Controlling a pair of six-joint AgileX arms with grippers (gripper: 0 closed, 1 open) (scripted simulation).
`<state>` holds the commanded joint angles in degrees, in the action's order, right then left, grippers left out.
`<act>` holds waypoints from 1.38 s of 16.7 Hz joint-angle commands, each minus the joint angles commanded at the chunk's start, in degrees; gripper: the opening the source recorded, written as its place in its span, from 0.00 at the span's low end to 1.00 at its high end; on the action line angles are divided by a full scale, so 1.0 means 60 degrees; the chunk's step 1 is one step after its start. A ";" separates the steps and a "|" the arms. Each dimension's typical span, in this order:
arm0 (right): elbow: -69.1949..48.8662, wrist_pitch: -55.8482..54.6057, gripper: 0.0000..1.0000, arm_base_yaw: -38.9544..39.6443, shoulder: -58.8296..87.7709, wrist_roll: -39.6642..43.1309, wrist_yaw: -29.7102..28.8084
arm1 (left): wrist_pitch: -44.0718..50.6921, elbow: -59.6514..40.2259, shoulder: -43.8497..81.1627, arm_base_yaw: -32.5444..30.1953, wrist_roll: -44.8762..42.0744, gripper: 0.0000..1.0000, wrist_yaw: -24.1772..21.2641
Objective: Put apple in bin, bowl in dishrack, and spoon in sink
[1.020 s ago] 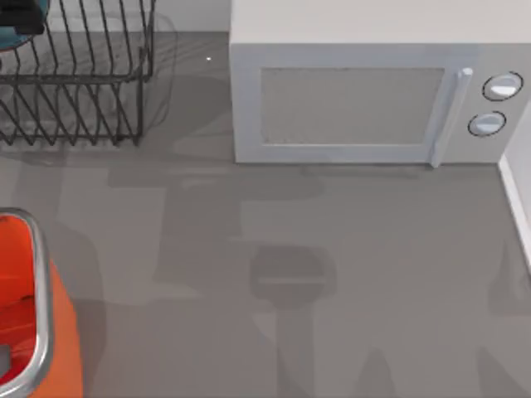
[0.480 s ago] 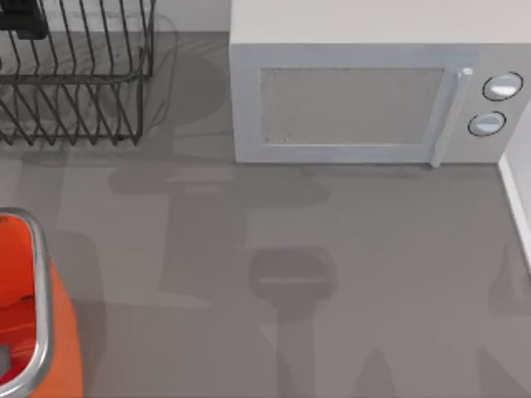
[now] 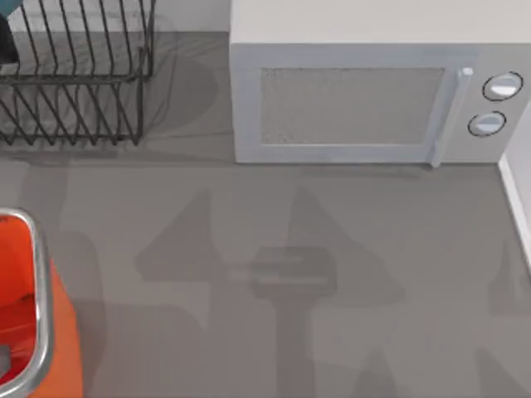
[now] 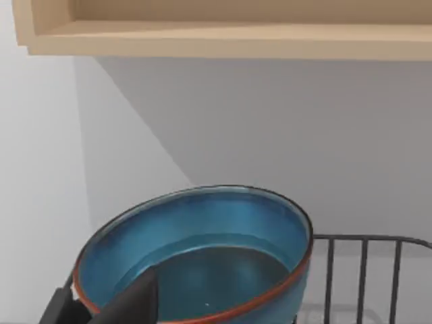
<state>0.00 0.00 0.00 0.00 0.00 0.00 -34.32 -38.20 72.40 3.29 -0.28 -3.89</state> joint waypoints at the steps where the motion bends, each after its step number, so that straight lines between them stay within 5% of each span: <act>1: 0.0000 0.0000 1.00 0.0000 0.0000 0.0000 0.0000 | 0.0361 0.0400 -0.0724 -0.0031 0.0004 1.00 0.0042; 14: 0.0000 0.0000 1.00 0.0000 0.0000 0.0000 0.0000 | 0.5092 0.5662 -1.0893 -0.0597 0.0029 1.00 0.0462; 23: 0.0000 0.0000 1.00 0.0000 0.0000 0.0000 0.0000 | 0.5721 0.6367 -1.2067 -0.0549 0.0046 1.00 0.0649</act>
<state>0.00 0.00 0.00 0.00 0.00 0.00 0.00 0.00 0.00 0.00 0.00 0.00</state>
